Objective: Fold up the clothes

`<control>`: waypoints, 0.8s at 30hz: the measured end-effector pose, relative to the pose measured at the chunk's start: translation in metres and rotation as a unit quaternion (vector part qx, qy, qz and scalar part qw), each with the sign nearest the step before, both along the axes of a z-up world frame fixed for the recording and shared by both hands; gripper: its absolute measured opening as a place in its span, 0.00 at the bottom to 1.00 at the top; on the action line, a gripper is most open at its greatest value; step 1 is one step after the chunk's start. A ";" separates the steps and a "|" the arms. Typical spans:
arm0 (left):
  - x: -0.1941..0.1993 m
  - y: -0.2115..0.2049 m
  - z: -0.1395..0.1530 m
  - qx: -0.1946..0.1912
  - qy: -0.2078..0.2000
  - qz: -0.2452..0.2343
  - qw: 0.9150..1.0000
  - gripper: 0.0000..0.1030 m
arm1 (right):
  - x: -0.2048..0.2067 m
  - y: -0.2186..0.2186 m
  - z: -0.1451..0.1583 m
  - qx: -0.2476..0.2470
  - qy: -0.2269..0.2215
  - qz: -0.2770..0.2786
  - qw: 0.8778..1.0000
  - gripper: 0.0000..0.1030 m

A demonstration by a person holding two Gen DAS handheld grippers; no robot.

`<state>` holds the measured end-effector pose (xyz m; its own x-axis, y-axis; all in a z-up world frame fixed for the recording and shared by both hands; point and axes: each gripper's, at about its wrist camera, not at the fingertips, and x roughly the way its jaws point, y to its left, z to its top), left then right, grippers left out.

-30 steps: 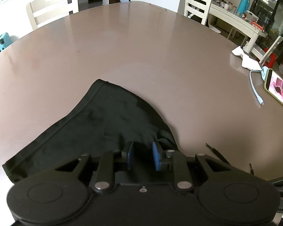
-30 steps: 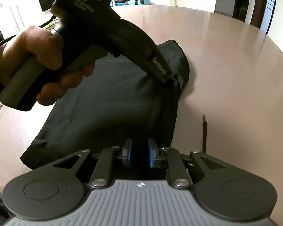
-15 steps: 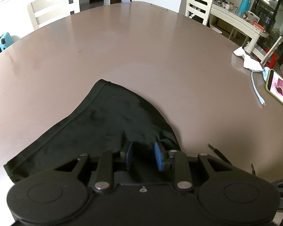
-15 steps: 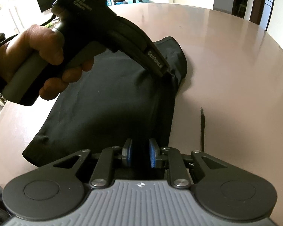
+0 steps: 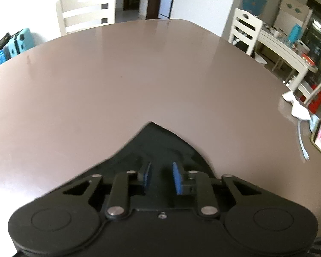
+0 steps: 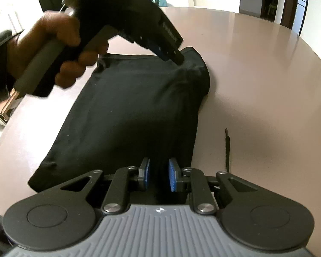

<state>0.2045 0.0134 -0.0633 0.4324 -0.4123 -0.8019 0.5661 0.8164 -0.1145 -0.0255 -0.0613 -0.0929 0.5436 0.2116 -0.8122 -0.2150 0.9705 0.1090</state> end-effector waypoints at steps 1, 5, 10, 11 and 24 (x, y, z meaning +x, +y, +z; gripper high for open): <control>0.001 -0.003 0.000 0.004 -0.004 -0.006 1.000 0.19 | 0.002 -0.001 0.000 0.001 -0.001 0.000 1.000 0.19; 0.005 -0.018 -0.004 0.019 -0.014 -0.022 0.999 0.19 | 0.010 -0.006 -0.002 0.005 -0.002 0.002 1.000 0.19; 0.016 -0.025 -0.020 0.035 -0.002 -0.014 0.999 0.19 | 0.012 -0.013 -0.006 0.001 -0.003 0.012 1.000 0.19; 0.017 -0.026 -0.021 0.036 -0.001 -0.014 0.999 0.19 | 0.012 -0.014 -0.007 0.000 -0.003 0.014 1.000 0.19; 0.016 -0.028 -0.023 0.043 -0.007 -0.016 0.999 0.19 | 0.001 -0.043 -0.011 0.003 0.009 0.018 1.000 0.20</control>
